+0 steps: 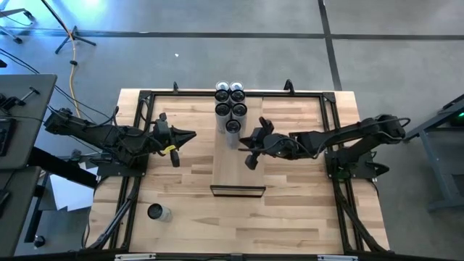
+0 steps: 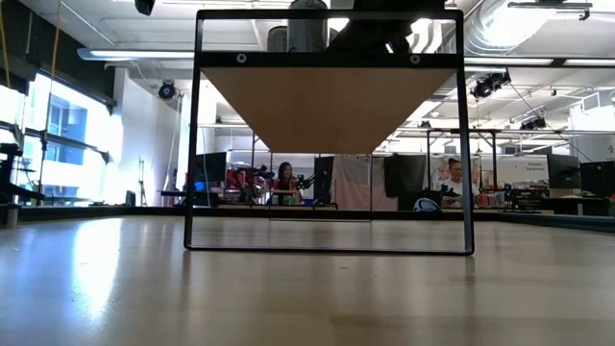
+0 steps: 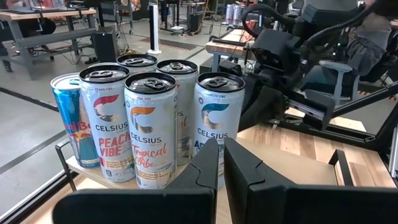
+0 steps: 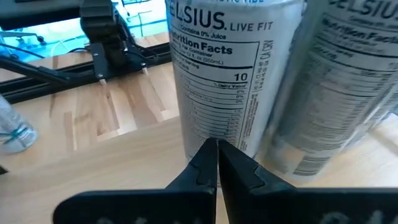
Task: Place canned beverage on shelf
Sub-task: Put the right white blue soda can on the shelf
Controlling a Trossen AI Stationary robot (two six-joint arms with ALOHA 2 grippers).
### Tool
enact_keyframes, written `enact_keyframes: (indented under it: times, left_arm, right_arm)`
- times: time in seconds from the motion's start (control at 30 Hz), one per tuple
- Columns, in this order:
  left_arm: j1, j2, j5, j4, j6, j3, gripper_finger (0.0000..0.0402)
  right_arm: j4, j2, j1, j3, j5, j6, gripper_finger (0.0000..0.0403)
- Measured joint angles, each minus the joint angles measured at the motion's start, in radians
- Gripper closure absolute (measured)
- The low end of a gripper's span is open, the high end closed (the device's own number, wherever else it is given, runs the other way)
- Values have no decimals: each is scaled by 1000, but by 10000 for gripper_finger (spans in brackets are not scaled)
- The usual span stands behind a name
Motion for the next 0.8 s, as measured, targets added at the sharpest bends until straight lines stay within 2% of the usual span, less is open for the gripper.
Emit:
enact_keyframes:
  times: [0.17,0.4,0.8]
  left_arm:
    - [0,0,0,0,0,0,401]
    - [0,0,0,0,-1,0,402]
    - [0,0,0,0,0,0,402]
  right_arm:
    - [3,0,-31,0,-3,-8,403]
    - [17,0,-54,0,-80,-8,403]
    - [118,50,-54,0,-97,-34,403]
